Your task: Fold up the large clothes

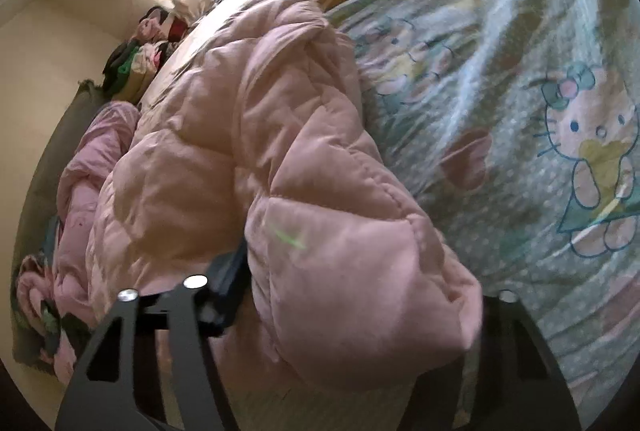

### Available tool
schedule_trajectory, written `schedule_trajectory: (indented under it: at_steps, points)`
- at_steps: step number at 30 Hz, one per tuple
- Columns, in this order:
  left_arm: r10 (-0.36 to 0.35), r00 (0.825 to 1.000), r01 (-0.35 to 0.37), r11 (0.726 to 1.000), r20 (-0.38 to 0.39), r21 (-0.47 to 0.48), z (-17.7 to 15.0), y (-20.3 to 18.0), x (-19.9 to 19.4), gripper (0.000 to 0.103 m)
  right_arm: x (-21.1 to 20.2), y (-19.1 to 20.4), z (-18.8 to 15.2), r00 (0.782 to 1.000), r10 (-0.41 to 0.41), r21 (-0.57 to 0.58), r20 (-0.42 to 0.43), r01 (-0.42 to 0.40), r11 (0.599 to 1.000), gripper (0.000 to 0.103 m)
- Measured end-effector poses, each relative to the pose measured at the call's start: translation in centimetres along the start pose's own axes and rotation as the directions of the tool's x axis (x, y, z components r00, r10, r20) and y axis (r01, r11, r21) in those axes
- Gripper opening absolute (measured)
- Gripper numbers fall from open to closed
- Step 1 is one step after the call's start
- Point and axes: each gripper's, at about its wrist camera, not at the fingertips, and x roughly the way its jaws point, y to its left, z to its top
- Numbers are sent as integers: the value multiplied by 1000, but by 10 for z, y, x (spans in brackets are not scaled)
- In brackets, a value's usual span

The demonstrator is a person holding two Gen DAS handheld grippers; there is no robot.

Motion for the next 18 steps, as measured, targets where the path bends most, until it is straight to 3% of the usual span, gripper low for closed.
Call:
schedule_trajectory:
  at_steps: [7,10,18]
  points:
    - [-27,999,24,997,46,67,1,-17,-16,53,-35,47,-13,994,-68,-198,82,83,977,35]
    - [-42,997,37,997,69,73,5,-21,-28,43,-47,62,-16,992,-53,-237,114,79,968,32]
    - [-78,983,48,983,165,180,9,-42,-79,36,-84,120,-24,978,43,-349,202,30,937,28]
